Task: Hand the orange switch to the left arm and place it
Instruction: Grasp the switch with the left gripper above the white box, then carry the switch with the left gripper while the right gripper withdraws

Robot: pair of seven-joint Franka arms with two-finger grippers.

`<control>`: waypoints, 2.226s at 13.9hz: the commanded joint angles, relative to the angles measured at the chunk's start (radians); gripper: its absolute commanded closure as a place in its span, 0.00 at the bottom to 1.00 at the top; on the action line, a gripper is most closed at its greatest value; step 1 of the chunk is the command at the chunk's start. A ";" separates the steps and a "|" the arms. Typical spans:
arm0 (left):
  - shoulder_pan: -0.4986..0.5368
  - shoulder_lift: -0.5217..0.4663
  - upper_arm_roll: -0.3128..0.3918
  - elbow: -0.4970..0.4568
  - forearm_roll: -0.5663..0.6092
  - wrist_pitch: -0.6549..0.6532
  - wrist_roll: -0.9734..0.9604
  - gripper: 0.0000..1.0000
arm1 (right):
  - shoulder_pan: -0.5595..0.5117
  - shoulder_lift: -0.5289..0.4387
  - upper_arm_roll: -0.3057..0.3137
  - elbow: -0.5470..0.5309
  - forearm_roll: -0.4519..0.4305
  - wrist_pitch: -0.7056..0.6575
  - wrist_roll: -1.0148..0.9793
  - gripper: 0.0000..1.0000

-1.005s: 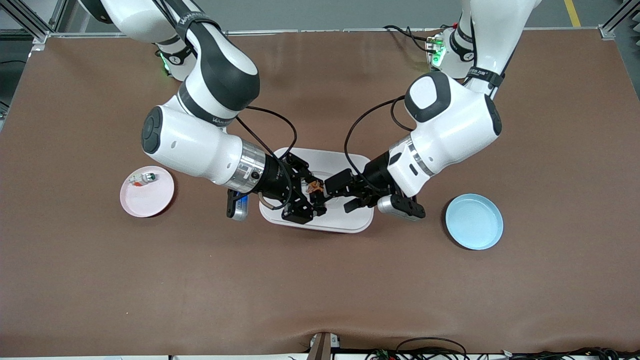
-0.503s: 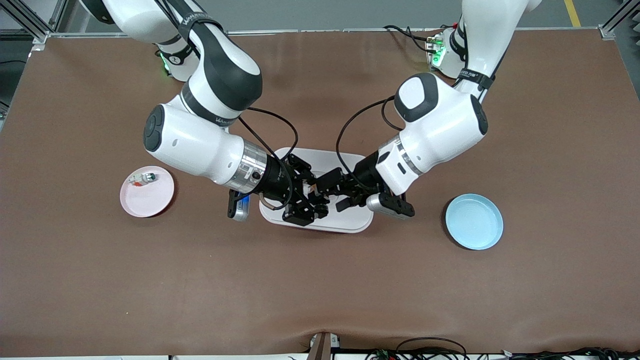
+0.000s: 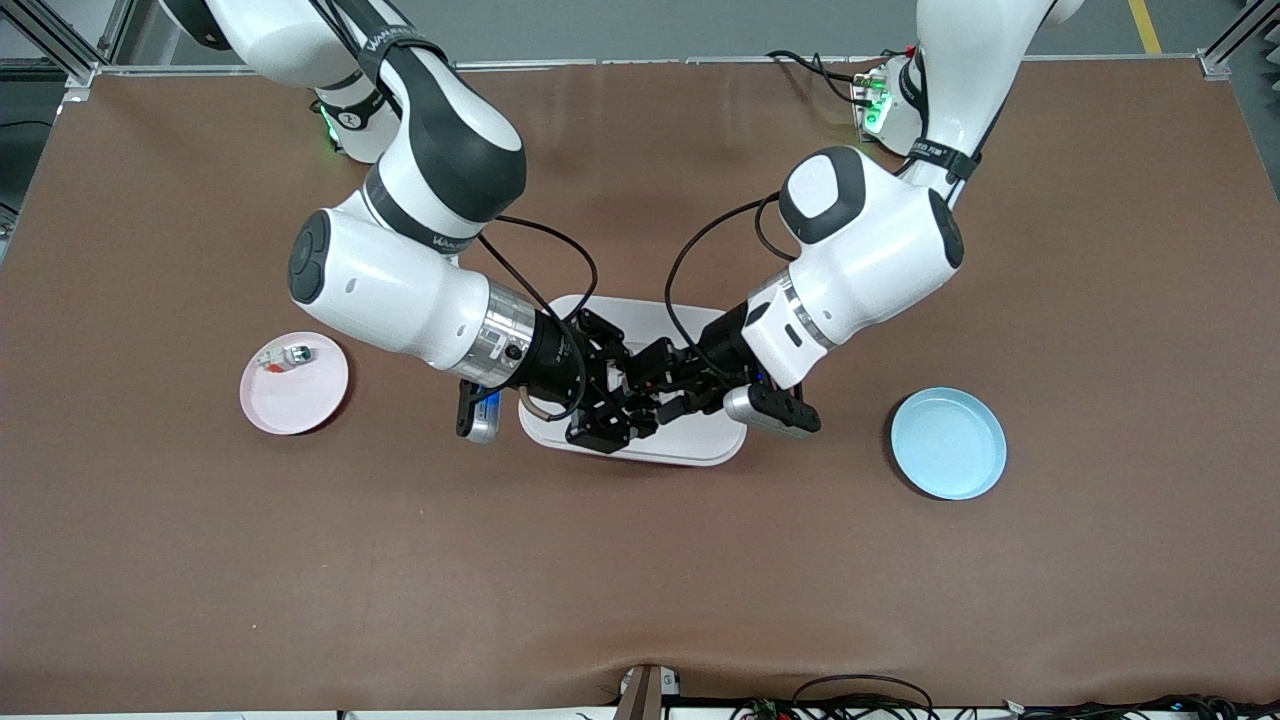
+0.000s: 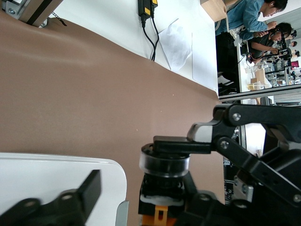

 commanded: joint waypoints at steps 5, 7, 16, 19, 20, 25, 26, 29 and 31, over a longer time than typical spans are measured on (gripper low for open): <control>-0.004 0.009 0.001 0.021 -0.013 0.012 0.024 1.00 | 0.008 0.033 -0.004 0.050 0.014 0.015 0.014 1.00; -0.003 0.009 0.001 0.019 -0.013 0.011 0.024 1.00 | 0.011 0.041 -0.004 0.050 0.014 0.022 0.014 1.00; 0.037 -0.039 0.001 -0.004 -0.008 -0.031 0.021 1.00 | 0.003 0.044 -0.007 0.050 0.013 0.019 -0.001 0.00; 0.094 -0.100 0.003 -0.045 -0.003 -0.142 0.046 1.00 | -0.008 0.042 -0.011 0.049 0.010 -0.014 -0.093 0.00; 0.118 -0.121 0.006 -0.061 -0.003 -0.204 0.061 1.00 | -0.018 0.042 -0.013 0.049 0.010 -0.031 -0.134 0.00; 0.249 -0.220 0.007 -0.136 0.206 -0.488 0.089 1.00 | -0.136 0.032 -0.008 0.049 0.010 -0.232 -0.398 0.00; 0.260 -0.221 0.009 -0.136 0.252 -0.523 0.080 1.00 | -0.158 0.027 -0.013 0.049 0.007 -0.287 -0.476 0.00; 0.313 -0.221 0.009 -0.136 0.404 -0.618 0.061 1.00 | -0.222 0.015 -0.021 0.047 -0.054 -0.407 -0.663 0.00; 0.352 -0.218 0.009 -0.136 0.463 -0.646 0.061 1.00 | -0.244 0.013 -0.021 0.047 -0.157 -0.480 -0.781 0.00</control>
